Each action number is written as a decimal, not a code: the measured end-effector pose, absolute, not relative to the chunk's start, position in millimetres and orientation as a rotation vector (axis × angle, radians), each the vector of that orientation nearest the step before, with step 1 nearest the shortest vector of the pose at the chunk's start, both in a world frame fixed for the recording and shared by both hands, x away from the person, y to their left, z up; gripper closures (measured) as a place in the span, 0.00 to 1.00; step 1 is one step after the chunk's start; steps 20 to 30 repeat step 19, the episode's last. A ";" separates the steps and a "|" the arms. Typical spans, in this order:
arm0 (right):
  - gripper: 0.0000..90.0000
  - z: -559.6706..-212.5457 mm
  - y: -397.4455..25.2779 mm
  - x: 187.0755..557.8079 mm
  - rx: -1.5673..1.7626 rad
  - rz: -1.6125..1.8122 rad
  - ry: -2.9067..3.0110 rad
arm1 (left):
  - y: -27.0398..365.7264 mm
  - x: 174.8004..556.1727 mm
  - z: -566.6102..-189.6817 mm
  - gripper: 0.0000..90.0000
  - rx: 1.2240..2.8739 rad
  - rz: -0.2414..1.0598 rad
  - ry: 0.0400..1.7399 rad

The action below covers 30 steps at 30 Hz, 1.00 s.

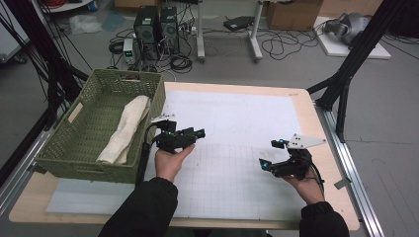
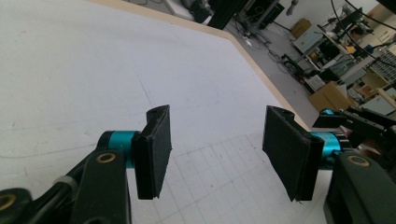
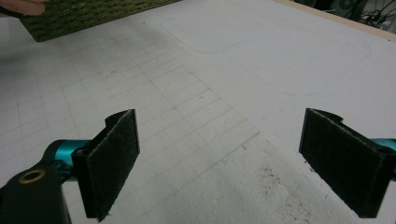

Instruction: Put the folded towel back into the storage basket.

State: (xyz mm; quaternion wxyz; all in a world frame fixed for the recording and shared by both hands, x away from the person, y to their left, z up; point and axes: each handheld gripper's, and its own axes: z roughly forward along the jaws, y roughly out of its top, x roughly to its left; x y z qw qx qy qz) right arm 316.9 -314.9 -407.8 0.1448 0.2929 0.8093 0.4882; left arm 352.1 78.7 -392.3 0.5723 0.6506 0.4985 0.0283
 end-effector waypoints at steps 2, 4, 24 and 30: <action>0.13 -407.8 -315.2 317.3 0.840 1.409 2.329 | 78.8 350.8 -393.0 0.47 1.526 0.071 1.168; 0.13 -407.8 -315.7 317.4 0.837 1.408 2.328 | 78.4 349.8 -394.0 0.47 1.525 0.070 1.171; 0.13 -406.4 -316.6 315.4 0.846 1.407 2.322 | 80.2 337.0 -402.7 0.46 1.552 0.084 1.173; 0.13 -406.4 -316.6 315.4 0.846 1.407 2.322 | 80.2 337.0 -402.7 0.46 1.552 0.084 1.173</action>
